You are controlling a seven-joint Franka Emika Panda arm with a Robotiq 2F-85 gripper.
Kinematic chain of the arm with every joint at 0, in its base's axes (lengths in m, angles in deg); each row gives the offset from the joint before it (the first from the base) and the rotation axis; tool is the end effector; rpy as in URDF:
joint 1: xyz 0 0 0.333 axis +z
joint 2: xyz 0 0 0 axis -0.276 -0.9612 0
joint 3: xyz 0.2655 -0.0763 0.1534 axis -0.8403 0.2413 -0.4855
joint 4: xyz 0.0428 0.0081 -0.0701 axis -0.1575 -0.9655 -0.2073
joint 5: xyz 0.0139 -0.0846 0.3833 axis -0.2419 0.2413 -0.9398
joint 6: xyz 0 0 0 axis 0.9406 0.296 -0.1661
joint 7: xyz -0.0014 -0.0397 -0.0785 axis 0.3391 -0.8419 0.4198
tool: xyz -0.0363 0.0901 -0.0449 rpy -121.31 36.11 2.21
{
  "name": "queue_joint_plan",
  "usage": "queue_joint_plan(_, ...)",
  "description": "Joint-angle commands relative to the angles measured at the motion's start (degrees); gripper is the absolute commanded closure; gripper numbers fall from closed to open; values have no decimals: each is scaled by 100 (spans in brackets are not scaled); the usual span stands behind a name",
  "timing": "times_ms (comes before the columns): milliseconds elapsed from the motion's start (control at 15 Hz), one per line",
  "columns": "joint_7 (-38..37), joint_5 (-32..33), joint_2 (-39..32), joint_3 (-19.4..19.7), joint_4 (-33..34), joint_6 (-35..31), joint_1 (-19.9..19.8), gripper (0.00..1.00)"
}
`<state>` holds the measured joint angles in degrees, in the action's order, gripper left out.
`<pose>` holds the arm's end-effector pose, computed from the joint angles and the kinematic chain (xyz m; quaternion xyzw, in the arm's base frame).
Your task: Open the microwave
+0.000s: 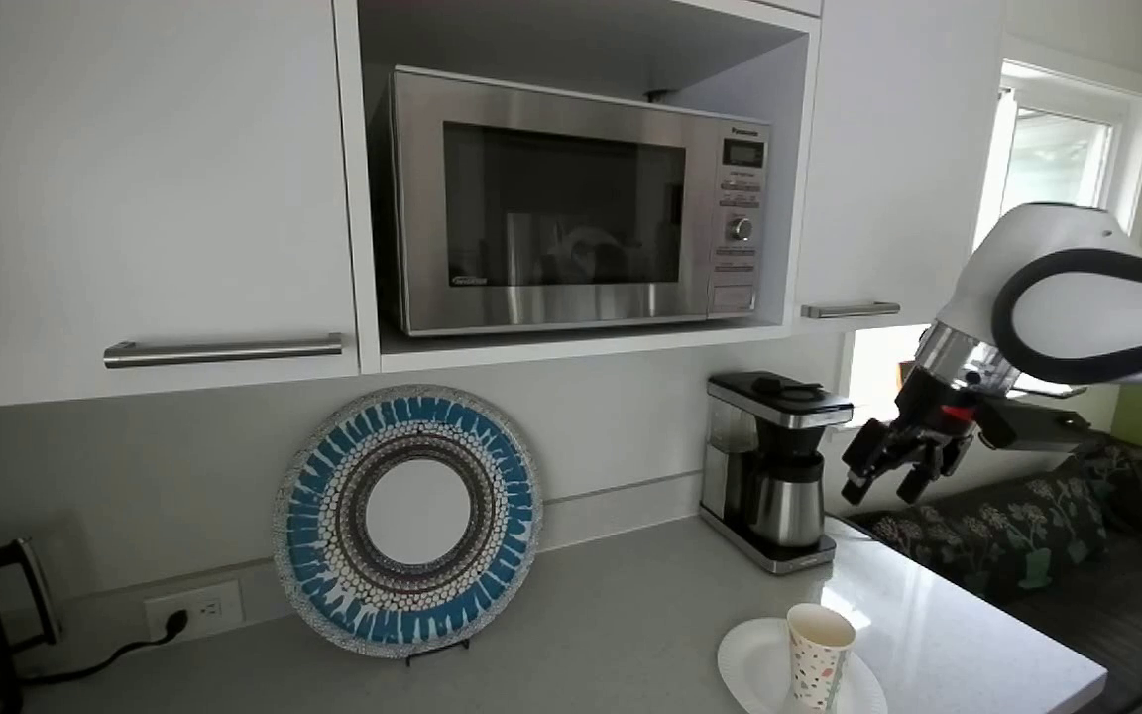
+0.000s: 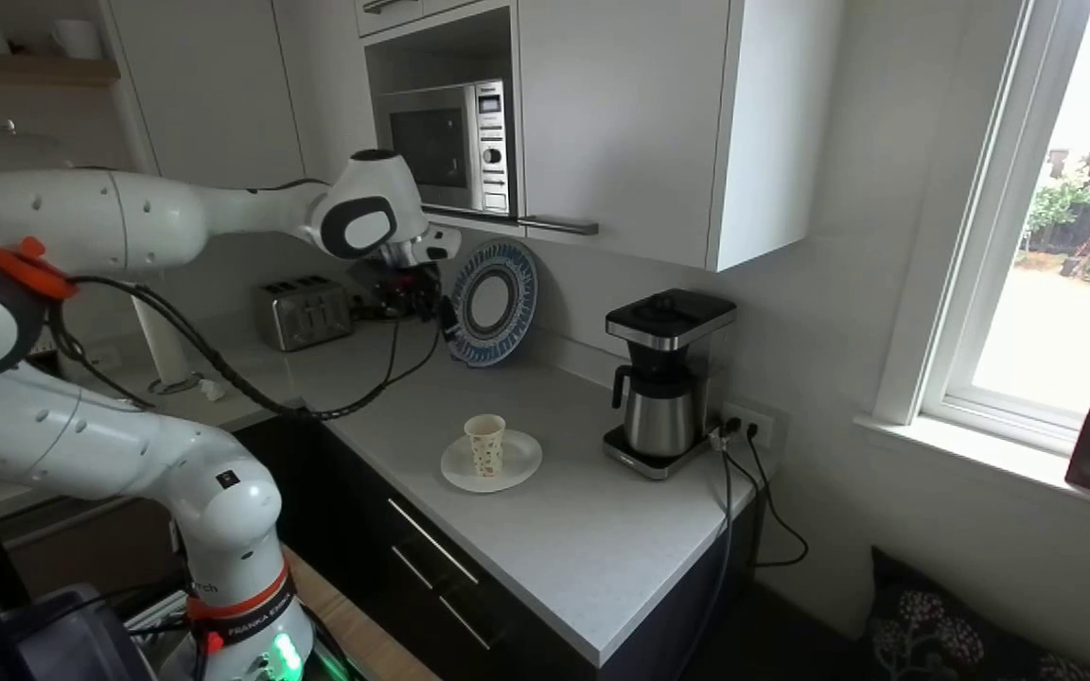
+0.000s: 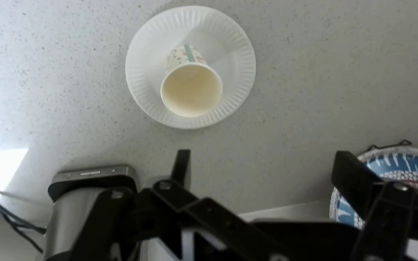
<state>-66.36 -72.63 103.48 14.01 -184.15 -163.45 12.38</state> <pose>0.3561 -0.0188 0.5807 -0.9798 0.1032 -0.1617 0.0568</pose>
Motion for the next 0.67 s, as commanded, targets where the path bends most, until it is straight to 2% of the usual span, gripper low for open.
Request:
queue_joint_plan(0, -1063, 48, 661, -578, -224, -485, -184, 0)
queue_joint_plan(333, -2639, 95, 952, -1349, -191, -1045, -581, 0)
queue_joint_plan(400, -2152, 44, 776, -1079, -6, -789, -331, 0)
queue_joint_plan(600, -2525, 73, 838, -1292, -15, -885, -476, 0)
